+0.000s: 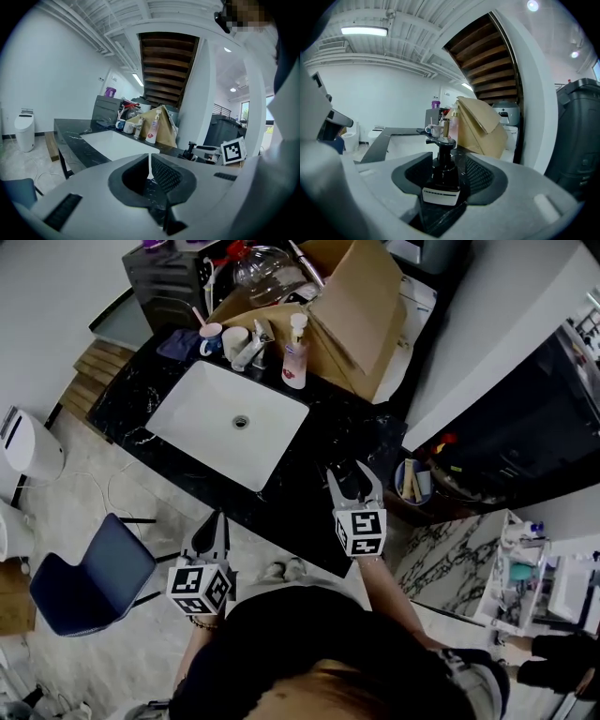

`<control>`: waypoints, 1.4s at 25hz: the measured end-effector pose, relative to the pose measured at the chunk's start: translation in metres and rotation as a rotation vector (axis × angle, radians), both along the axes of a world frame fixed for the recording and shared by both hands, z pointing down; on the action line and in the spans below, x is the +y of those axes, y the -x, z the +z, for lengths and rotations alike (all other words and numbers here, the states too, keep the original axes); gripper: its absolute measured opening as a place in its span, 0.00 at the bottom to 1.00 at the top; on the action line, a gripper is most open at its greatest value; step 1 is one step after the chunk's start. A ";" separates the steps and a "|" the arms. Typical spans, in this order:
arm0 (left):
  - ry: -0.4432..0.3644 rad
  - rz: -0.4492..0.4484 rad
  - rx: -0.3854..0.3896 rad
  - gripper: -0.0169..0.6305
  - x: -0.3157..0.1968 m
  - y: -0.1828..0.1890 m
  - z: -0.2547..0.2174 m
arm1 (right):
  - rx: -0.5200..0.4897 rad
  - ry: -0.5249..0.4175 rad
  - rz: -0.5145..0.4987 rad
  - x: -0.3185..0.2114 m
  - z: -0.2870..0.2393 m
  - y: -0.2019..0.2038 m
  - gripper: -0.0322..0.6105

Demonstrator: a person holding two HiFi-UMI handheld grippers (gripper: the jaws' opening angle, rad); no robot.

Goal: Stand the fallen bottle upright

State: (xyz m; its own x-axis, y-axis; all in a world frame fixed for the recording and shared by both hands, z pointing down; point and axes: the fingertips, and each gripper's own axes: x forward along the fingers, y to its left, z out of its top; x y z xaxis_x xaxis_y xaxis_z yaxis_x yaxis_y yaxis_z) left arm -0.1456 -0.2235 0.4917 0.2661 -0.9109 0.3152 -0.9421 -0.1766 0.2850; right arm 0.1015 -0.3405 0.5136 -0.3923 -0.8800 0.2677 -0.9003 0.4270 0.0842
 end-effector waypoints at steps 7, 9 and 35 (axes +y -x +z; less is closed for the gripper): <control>0.001 0.134 0.004 0.03 -0.018 -0.036 0.002 | -0.090 -0.002 0.071 0.050 -0.031 -0.033 0.36; -0.007 0.175 0.004 0.03 -0.023 -0.051 0.000 | -0.109 -0.003 0.093 0.064 -0.037 -0.043 0.36; -0.016 0.307 -0.001 0.03 -0.018 -0.091 -0.003 | -0.210 0.021 0.145 0.127 -0.037 -0.068 0.06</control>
